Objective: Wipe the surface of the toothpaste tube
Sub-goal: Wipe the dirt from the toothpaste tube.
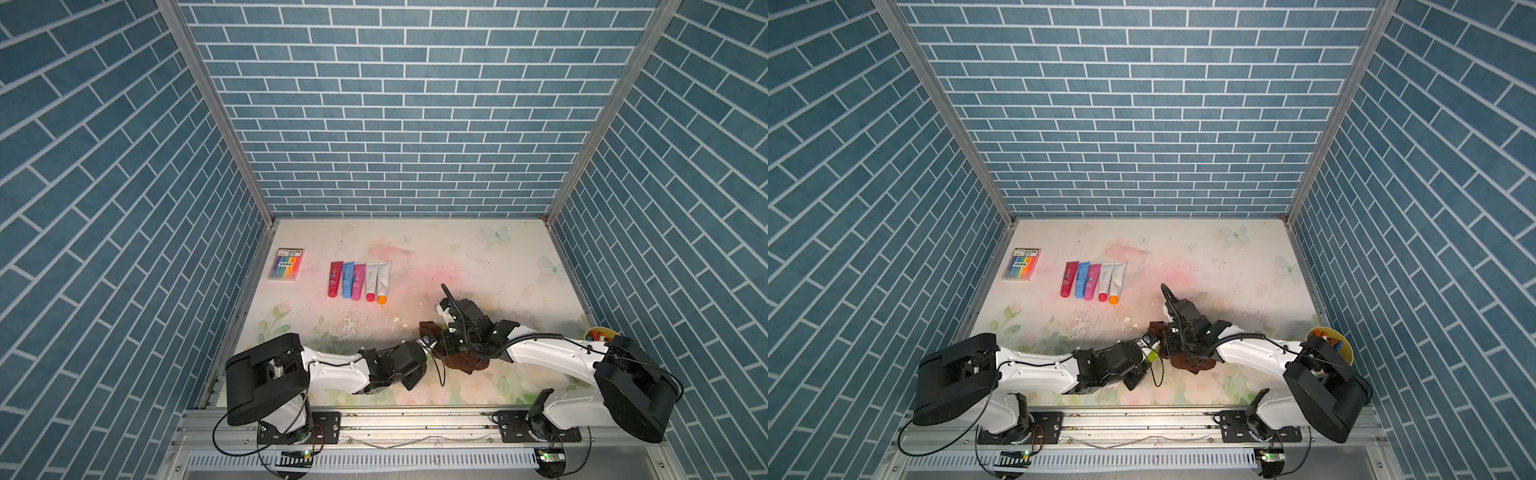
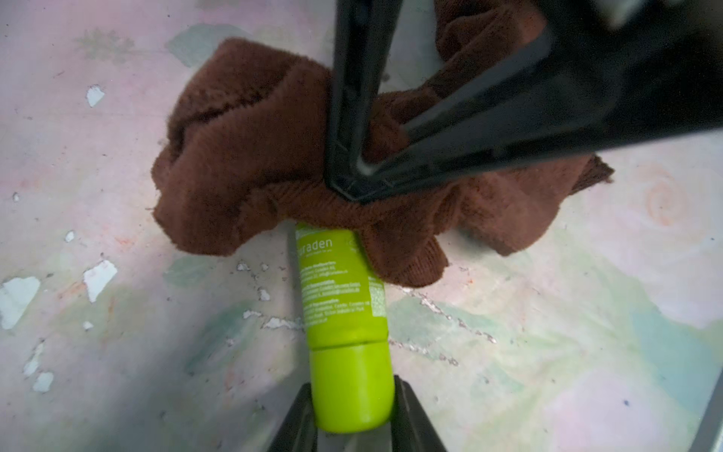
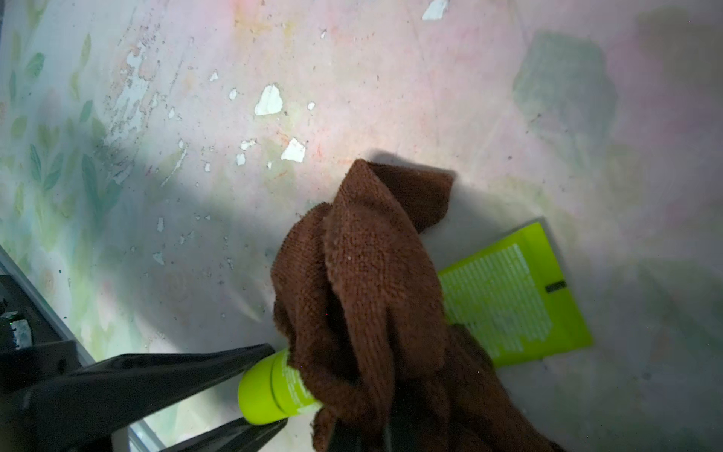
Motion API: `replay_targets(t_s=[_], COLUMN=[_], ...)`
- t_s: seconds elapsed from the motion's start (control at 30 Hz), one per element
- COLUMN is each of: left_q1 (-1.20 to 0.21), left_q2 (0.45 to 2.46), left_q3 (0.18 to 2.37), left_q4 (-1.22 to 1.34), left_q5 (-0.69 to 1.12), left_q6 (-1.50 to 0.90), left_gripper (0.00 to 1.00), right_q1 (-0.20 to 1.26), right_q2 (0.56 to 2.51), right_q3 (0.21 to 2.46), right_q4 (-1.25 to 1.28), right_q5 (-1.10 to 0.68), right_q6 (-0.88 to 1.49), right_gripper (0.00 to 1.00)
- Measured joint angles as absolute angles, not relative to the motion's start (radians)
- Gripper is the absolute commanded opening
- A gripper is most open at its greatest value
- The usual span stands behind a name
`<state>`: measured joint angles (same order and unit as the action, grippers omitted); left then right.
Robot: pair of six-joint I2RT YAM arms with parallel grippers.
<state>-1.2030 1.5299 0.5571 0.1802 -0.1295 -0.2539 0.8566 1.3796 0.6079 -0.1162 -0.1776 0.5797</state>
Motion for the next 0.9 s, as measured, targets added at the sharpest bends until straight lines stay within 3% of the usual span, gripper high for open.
replay_targets(t_s=[0.3, 0.5, 0.73, 0.9], left_q1=[-1.203, -1.203, -1.203, -1.204], left_q2=[1.533, 1.533, 1.533, 1.534], left_q3=[0.558, 0.559, 0.559, 0.559], left_q4=[0.182, 0.184, 0.185, 0.182], left_q5=[-0.133, -0.133, -0.133, -0.133], left_q6=[-0.255, -0.254, -0.253, -0.253], left_gripper=[0.00, 0.00, 0.00, 0.00], right_q1=[0.761, 0.676, 0.669, 0.750], right_q2=[1.454, 1.454, 1.427, 1.387], right_q3=[0.619, 0.611, 0.590, 0.583], right_q4=[-0.096, -0.101, -0.081, -0.104], right_q5=[-0.259, -0.218, -0.172, -0.129], right_q6=[0.580, 0.580, 0.580, 0.579], right_gripper=[0.00, 0.00, 0.00, 0.00])
